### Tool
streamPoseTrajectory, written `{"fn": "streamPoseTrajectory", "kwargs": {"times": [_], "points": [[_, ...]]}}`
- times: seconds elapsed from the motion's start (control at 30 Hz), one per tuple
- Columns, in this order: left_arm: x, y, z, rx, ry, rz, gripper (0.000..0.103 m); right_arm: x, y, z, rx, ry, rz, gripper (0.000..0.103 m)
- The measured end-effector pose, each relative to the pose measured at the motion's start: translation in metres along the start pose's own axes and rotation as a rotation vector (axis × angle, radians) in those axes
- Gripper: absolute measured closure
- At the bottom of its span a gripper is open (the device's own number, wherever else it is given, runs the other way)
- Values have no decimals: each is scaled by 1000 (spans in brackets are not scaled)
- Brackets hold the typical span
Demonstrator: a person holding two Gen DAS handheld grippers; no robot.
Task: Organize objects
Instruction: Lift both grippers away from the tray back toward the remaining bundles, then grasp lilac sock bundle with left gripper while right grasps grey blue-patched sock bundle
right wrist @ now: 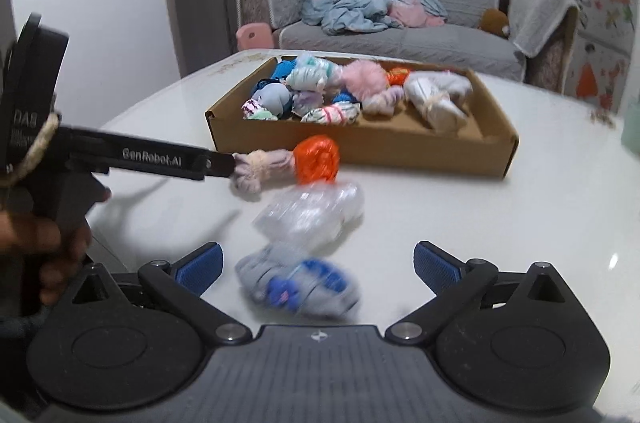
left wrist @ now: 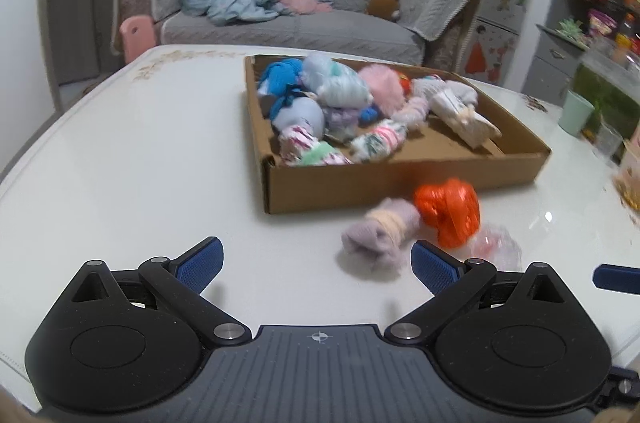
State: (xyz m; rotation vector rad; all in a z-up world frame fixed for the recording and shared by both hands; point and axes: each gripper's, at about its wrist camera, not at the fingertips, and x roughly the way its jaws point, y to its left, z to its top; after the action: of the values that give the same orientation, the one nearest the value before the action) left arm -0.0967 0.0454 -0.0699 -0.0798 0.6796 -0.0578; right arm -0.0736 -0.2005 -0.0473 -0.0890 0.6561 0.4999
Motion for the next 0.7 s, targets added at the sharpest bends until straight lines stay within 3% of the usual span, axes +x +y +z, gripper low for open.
{"fn": "streamPoseTrajectory", "kwargs": {"times": [0.17, 0.27, 0.47, 0.53, 0.7], "points": [[7, -9, -8, 74, -18, -4, 2, 11, 0, -2, 17, 2, -21, 4], [15, -12, -7, 89, -14, -23, 3, 13, -2, -3, 18, 20, -36, 15], [29, -18, -7, 122, 4, -33, 3, 15, 0, -12, 7, 38, 16, 31], [31, -20, -5, 128, 3, -33, 3, 12, -1, -13, 4, 32, 23, 41], [39, -25, -2, 154, 20, -46, 3, 11, -12, -13, -12, 34, 67, 48]]}}
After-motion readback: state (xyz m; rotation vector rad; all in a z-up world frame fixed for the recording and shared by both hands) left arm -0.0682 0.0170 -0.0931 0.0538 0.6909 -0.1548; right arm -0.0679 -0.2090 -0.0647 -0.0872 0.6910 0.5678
